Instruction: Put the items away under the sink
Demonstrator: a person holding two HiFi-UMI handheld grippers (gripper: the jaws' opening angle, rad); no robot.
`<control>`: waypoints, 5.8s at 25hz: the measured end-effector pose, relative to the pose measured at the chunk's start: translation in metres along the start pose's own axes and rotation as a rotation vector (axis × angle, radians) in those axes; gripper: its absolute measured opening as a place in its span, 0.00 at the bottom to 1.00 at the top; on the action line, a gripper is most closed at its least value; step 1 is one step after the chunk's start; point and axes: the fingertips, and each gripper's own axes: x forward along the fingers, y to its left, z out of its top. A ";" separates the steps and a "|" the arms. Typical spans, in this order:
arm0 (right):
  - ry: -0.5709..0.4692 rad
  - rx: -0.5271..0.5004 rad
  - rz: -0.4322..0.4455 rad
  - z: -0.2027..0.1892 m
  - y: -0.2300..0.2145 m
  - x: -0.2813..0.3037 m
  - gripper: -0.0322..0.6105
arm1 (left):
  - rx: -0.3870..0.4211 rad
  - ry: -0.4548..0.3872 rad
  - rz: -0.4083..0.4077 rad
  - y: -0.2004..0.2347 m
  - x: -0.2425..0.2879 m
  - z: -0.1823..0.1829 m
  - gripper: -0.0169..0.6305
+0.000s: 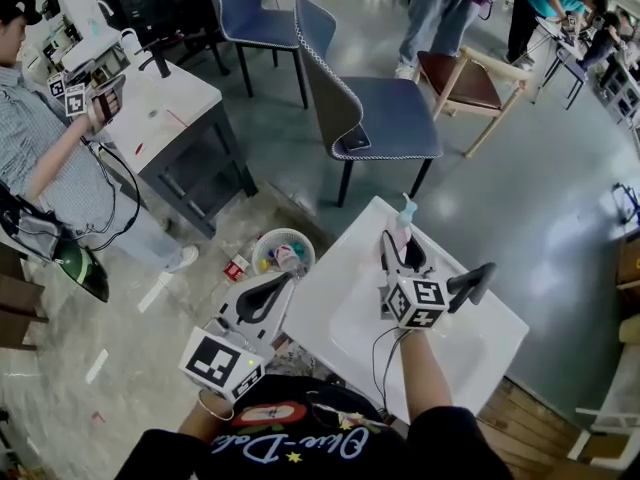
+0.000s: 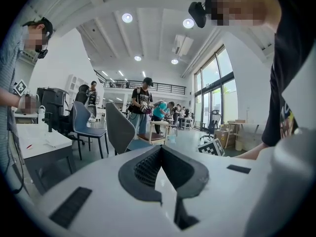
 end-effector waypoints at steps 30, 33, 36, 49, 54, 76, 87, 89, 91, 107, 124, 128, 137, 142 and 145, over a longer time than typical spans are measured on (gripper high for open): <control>-0.110 0.006 0.090 0.027 0.024 -0.047 0.34 | 0.003 -0.012 -0.043 -0.027 -0.005 -0.001 0.04; -0.119 0.004 0.096 0.031 0.027 -0.053 0.34 | 0.006 -0.017 -0.048 -0.031 -0.006 0.000 0.04; -0.132 -0.009 0.103 0.036 0.031 -0.058 0.34 | 0.006 -0.019 -0.052 -0.034 -0.007 0.001 0.04; -0.184 -0.041 0.146 0.057 0.046 -0.093 0.34 | 0.009 -0.029 -0.073 -0.058 -0.013 0.003 0.04; -0.208 -0.044 0.156 0.064 0.048 -0.109 0.34 | 0.020 -0.035 -0.085 -0.071 -0.016 0.006 0.04; -0.236 -0.054 0.179 0.065 0.045 -0.157 0.34 | 0.037 -0.033 -0.096 -0.111 -0.025 0.001 0.04; -0.199 -0.046 0.171 0.049 0.044 -0.152 0.34 | 0.039 -0.028 -0.092 -0.106 -0.026 0.001 0.04; -0.196 -0.049 0.169 0.049 0.045 -0.151 0.34 | 0.038 -0.027 -0.095 -0.105 -0.025 0.001 0.04; -0.197 -0.049 0.167 0.049 0.046 -0.151 0.34 | 0.038 -0.026 -0.096 -0.104 -0.026 0.000 0.04; -0.217 -0.056 0.178 0.053 0.052 -0.183 0.34 | 0.038 -0.046 -0.090 -0.124 -0.043 -0.002 0.04; -0.236 -0.074 0.214 0.052 0.053 -0.230 0.34 | 0.037 -0.053 -0.035 -0.157 -0.071 -0.010 0.04; -0.240 -0.074 0.207 0.053 0.054 -0.235 0.34 | 0.044 -0.054 -0.035 -0.158 -0.076 -0.008 0.04; -0.249 -0.080 0.146 0.055 0.065 -0.244 0.34 | 0.046 -0.035 -0.085 -0.144 -0.087 -0.010 0.04; -0.259 -0.066 0.091 0.055 0.075 -0.255 0.34 | 0.042 -0.017 -0.123 -0.135 -0.100 -0.012 0.04; -0.261 -0.064 0.074 0.054 0.084 -0.262 0.34 | 0.044 -0.022 -0.137 -0.130 -0.107 -0.010 0.04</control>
